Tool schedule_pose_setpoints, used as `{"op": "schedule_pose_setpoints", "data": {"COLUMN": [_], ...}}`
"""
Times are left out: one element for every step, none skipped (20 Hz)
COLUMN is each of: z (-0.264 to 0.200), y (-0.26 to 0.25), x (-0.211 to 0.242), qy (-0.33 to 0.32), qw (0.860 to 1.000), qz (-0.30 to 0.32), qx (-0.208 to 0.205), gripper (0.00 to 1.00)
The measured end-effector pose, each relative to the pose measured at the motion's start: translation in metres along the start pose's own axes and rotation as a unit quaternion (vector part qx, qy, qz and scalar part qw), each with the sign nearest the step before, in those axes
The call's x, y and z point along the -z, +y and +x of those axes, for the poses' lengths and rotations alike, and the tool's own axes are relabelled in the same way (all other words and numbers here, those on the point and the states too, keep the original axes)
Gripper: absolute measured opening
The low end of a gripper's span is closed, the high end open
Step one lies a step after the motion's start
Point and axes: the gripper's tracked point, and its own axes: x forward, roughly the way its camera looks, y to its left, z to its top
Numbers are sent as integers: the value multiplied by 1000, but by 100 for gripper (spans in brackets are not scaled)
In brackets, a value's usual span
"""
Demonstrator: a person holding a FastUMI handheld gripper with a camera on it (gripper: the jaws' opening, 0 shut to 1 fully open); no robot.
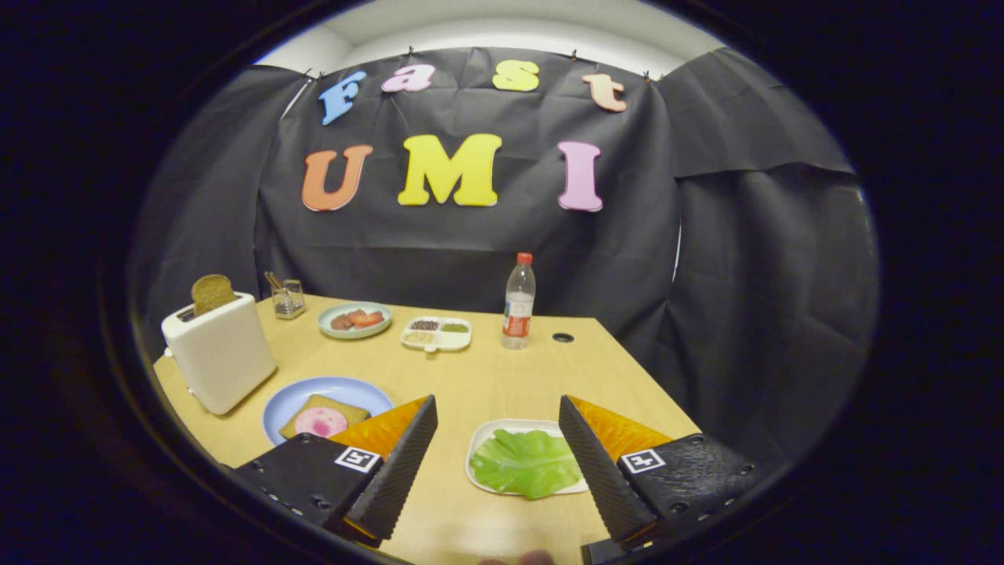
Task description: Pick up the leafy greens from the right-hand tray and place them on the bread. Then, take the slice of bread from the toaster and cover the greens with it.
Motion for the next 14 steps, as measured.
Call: {"op": "schedule_pose_setpoints", "data": {"z": [14, 26, 38, 50, 60, 66, 72, 76, 80, 84, 86, 89, 90, 91], "y": [-7, -12, -16, -20, -23, -23, -22, -23, -24, -25, -25, -25, -26, -27], "x": [8, 18, 29, 40, 51, 61, 70, 77, 83, 87, 92, 96, 98, 97], "qy": [17, 36, 57, 77, 95, 110, 124, 134, 142, 147, 154, 160, 163, 164], "qw": [1000, 999, 998, 997, 995, 994, 992, 990, 989, 988, 987, 986, 986, 986], "qz": [4, 13, 19, 22, 22, 24, 28, 33, 35, 38, 37, 35, 31, 28], "qx": [6, 8, 8, 11, 12, 12, 9, 7, 9, 10, 10, 11, 14, 16], "gripper": [95, 95, 95, 95, 96, 96, 96, 96, 96, 95, 95, 95, 96, 96]}}
